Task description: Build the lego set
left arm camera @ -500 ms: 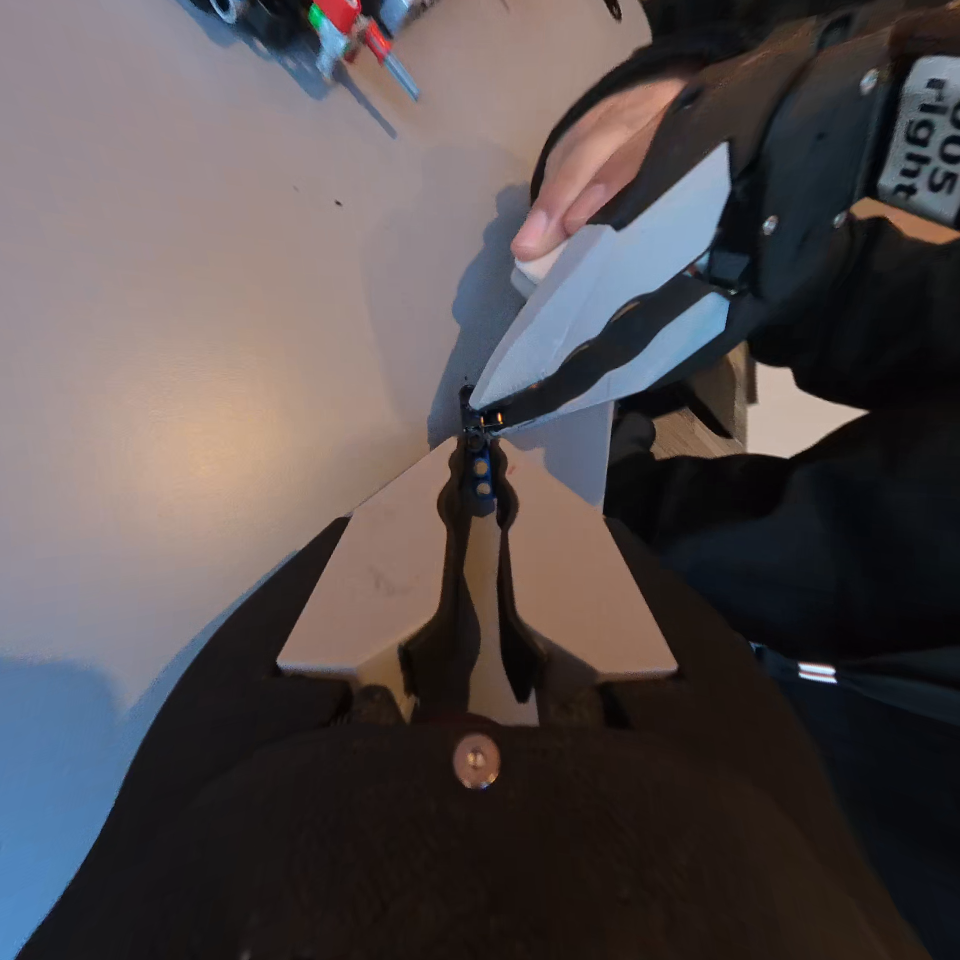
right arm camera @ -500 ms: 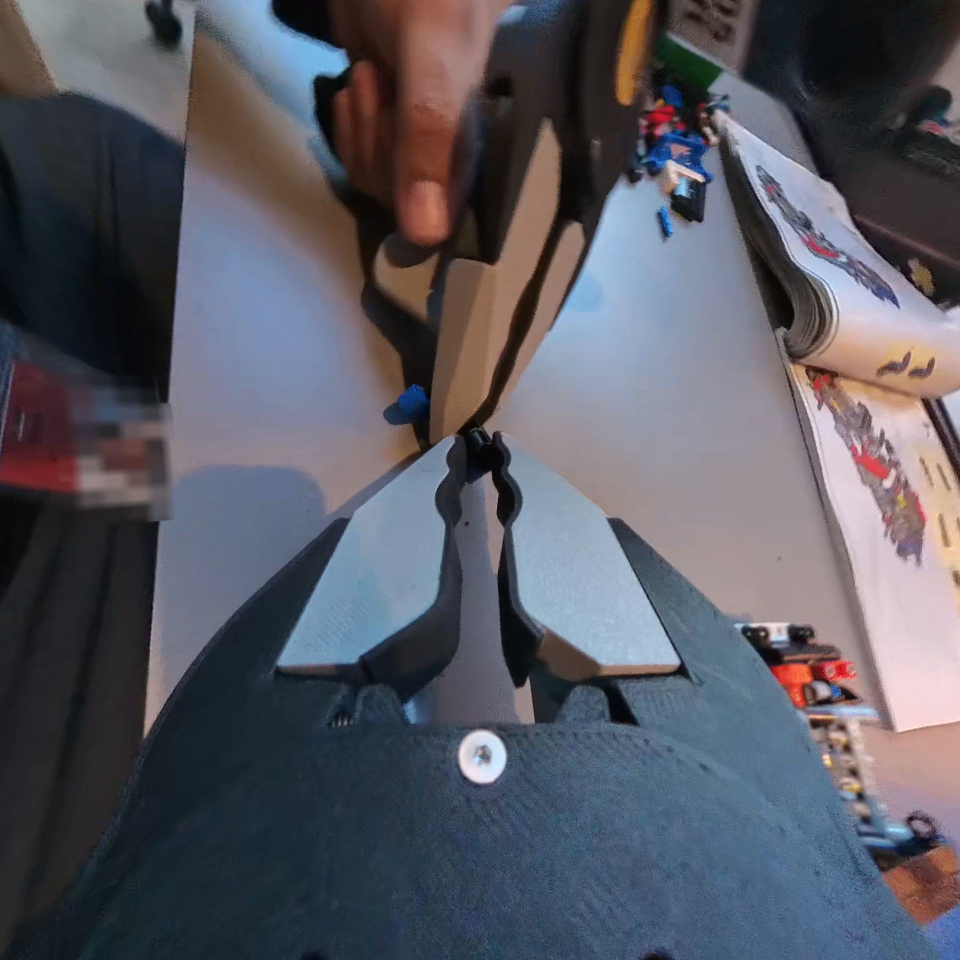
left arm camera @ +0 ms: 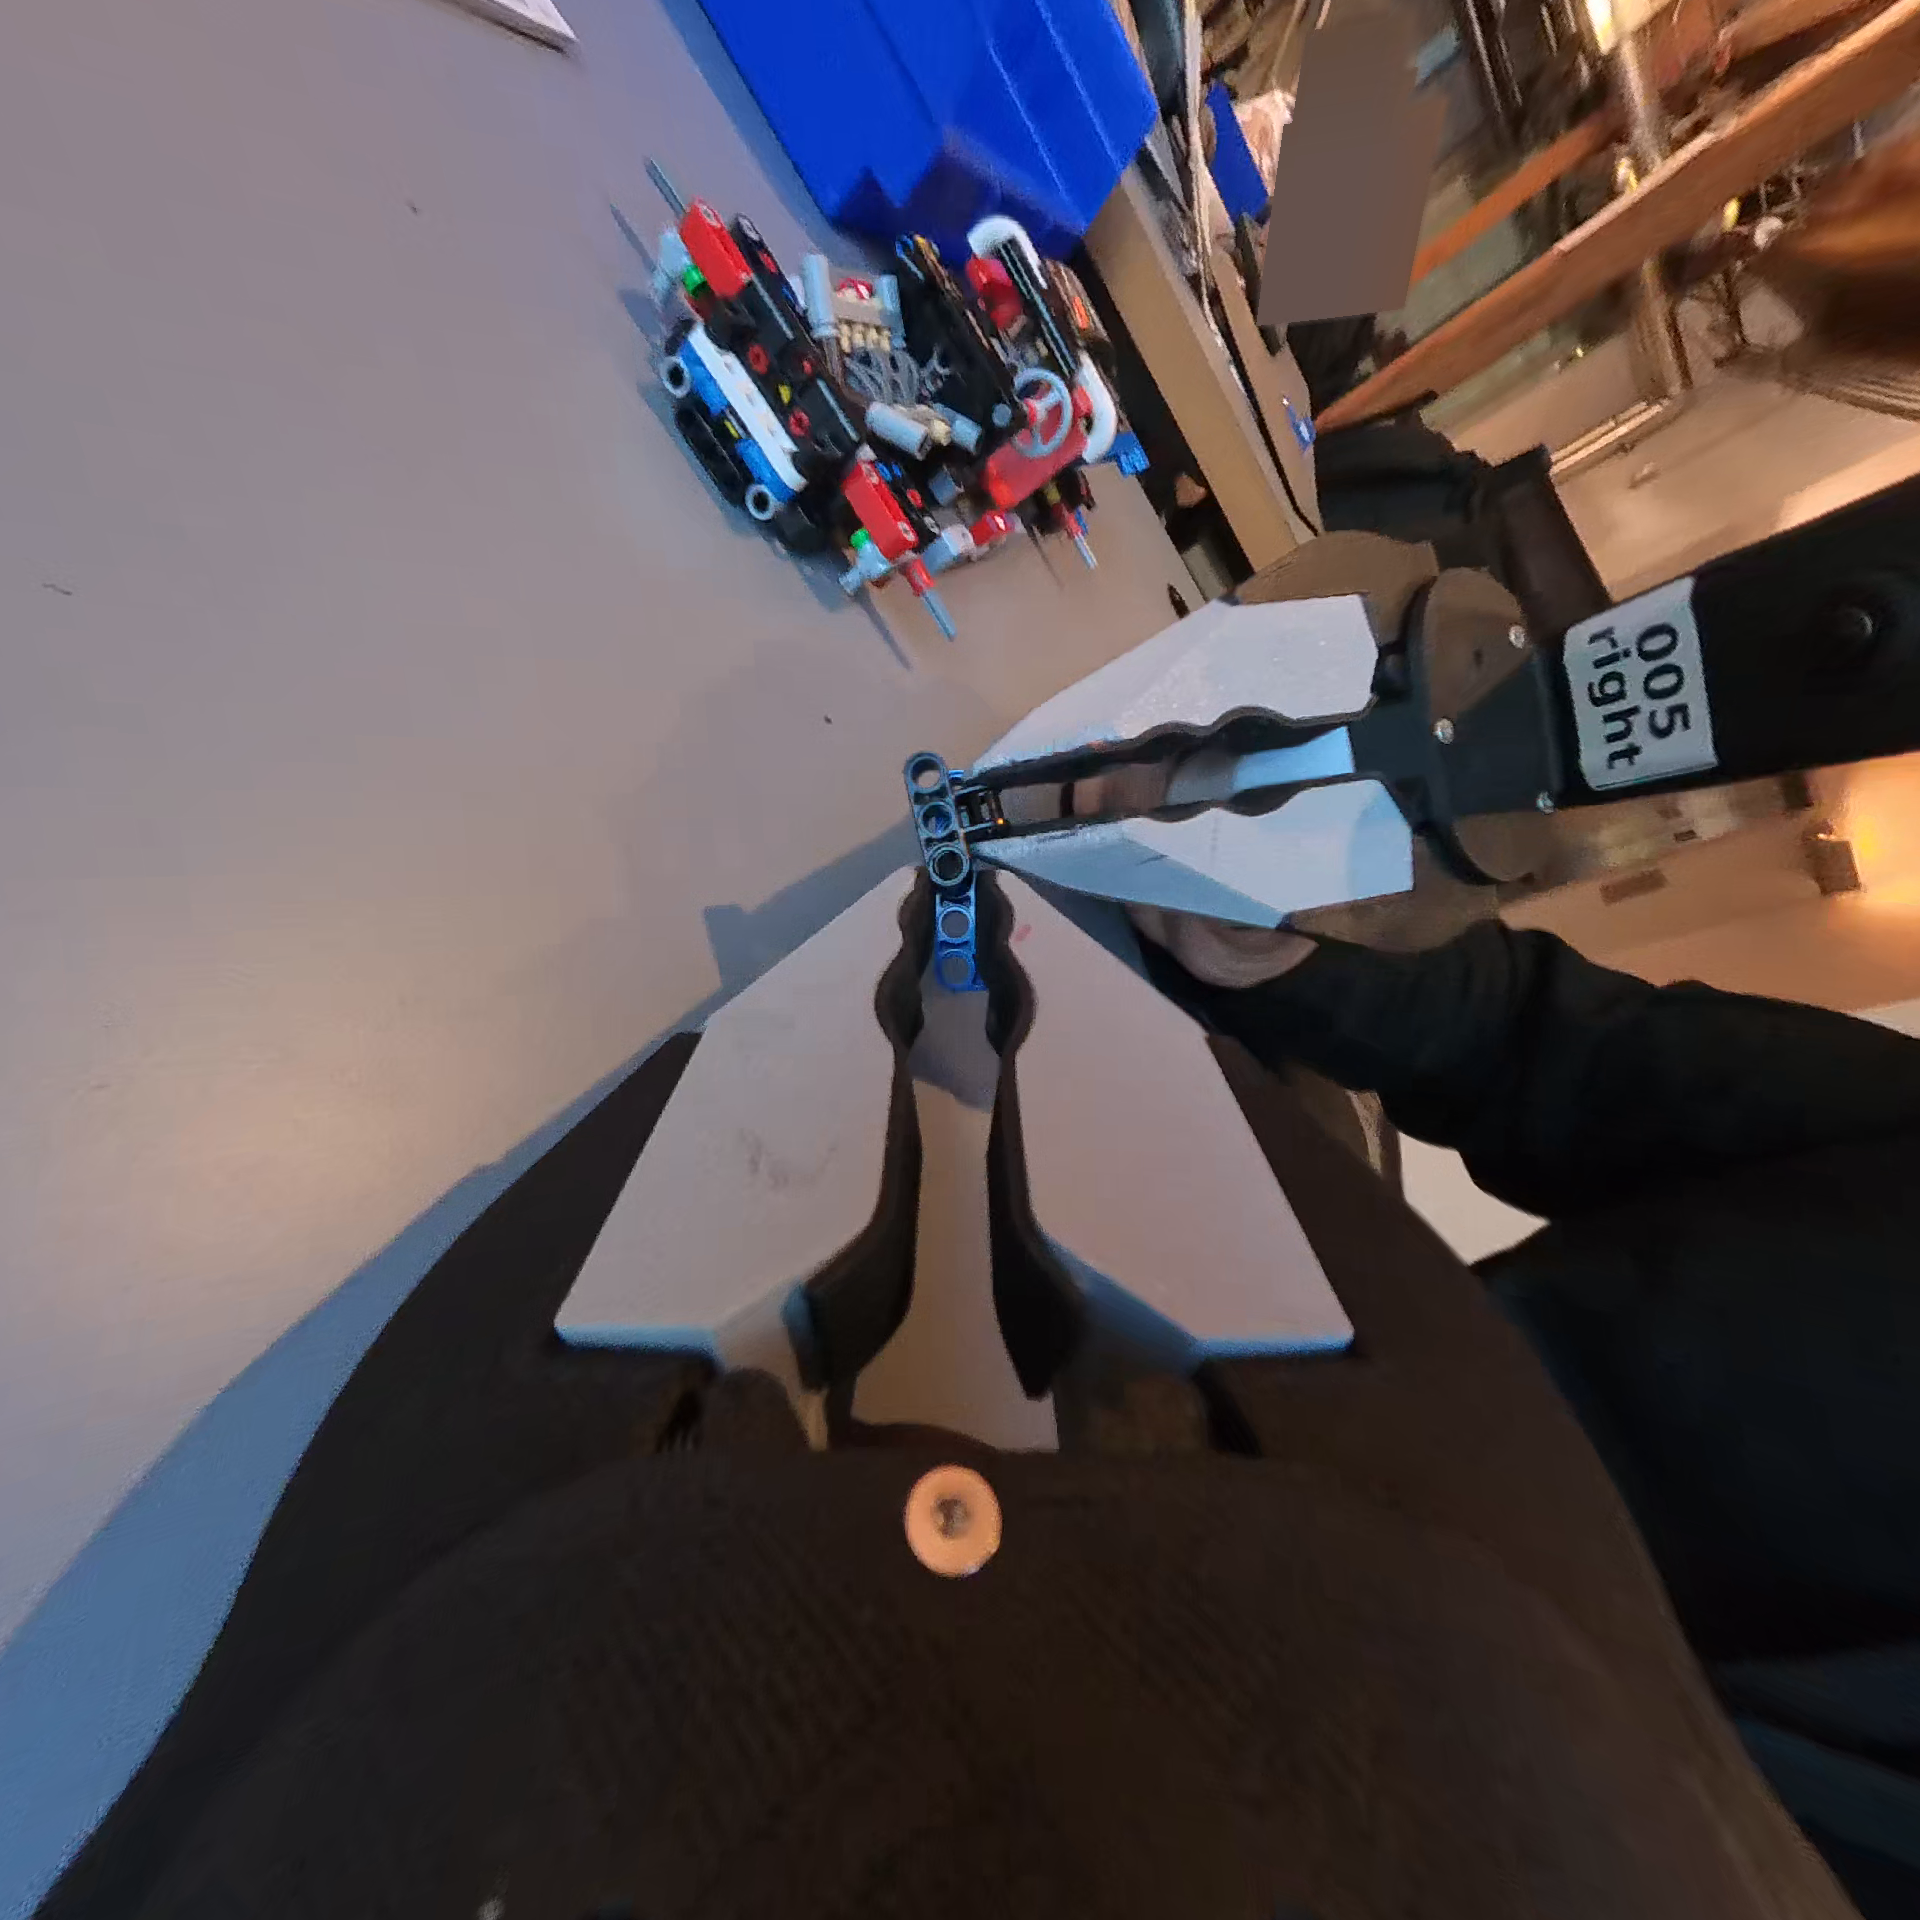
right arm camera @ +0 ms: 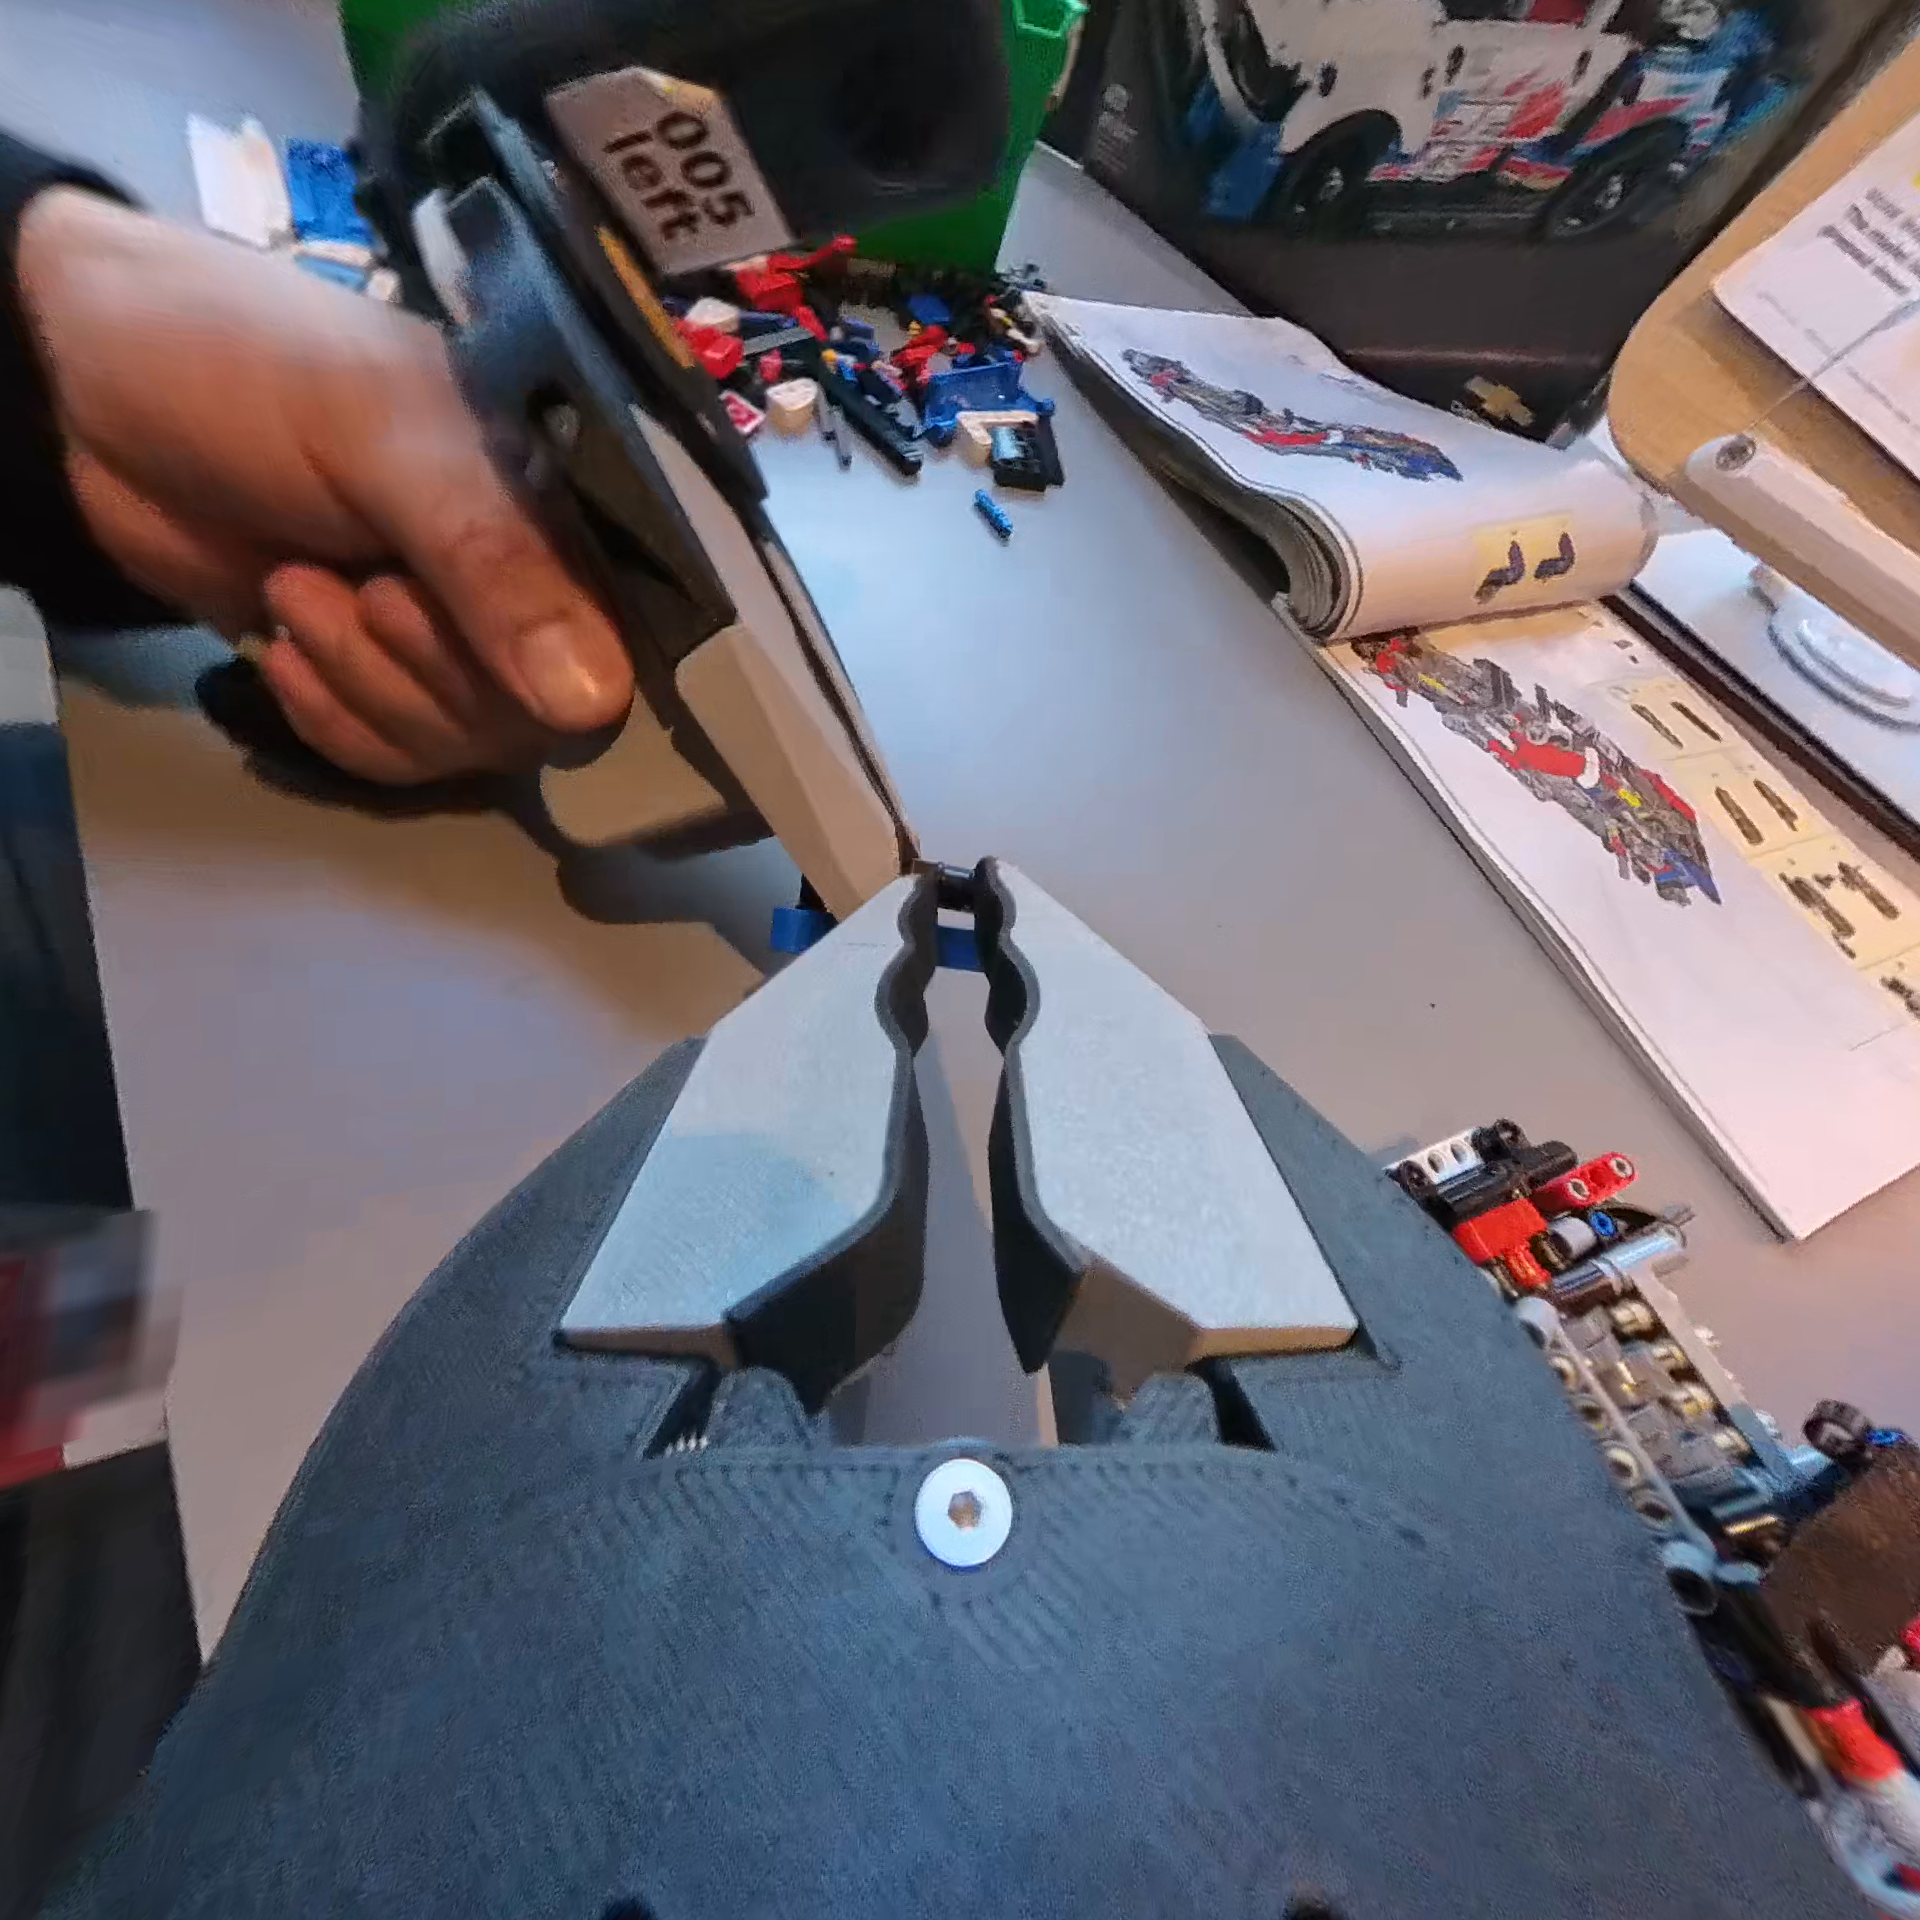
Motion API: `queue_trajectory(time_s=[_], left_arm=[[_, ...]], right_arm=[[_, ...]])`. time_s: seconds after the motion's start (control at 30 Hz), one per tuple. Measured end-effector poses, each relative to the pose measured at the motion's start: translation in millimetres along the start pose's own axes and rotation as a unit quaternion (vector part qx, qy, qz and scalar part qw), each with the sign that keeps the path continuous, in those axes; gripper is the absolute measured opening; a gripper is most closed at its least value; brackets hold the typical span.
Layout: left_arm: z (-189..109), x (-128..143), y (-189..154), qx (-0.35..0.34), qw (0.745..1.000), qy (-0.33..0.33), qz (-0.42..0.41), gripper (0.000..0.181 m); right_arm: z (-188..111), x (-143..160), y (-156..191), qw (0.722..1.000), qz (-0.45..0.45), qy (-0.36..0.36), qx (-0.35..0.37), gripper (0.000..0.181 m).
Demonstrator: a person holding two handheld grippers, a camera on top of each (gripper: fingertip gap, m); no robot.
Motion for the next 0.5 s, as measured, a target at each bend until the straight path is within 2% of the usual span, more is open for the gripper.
queue_trajectory(time_s=[0.07, 0.17, 0.3, 0.37, 0.43, 0.5], left_arm=[[0, -2, 0, -0.014, 1.000, -0.012, 0.008, 0.006], [-1, -5, 1, -0.090, 0.994, -0.021, 0.062, 0.006], [-1, -8, -1, -0.187, 0.972, -0.033, 0.137, 0.005], [-4, -5, -1, -0.151, 0.981, -0.020, 0.119, 0.005], [-9, 0, -2, -0.062, 0.995, -0.005, 0.080, 0.005], [-11, 4, -5, -0.002, 0.998, 0.022, 0.060, 0.005]], right_arm=[[2, -1, -3, 1.000, 0.016, -0.002, 0.002, 0.004], [6, -1, -6, 0.999, 0.041, 0.004, 0.007, 0.004], [11, -2, -14, 0.992, 0.124, -0.008, -0.025, 0.003], [9, -2, -9, 0.997, 0.077, -0.011, -0.029, 0.003], [5, -1, -2, 0.999, 0.017, -0.018, -0.044, 0.004], [-1, -2, 4, 0.998, -0.016, -0.024, -0.061, 0.003]])
Point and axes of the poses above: each gripper's, where its closed fingertips meet, z out along the fingers, x out of its underside, y = z × x across the jaws, the point moved 6 cm from there along -z, back along the fingers, and after that the axes turned 7 degrees about y, right-handed, at the moved point
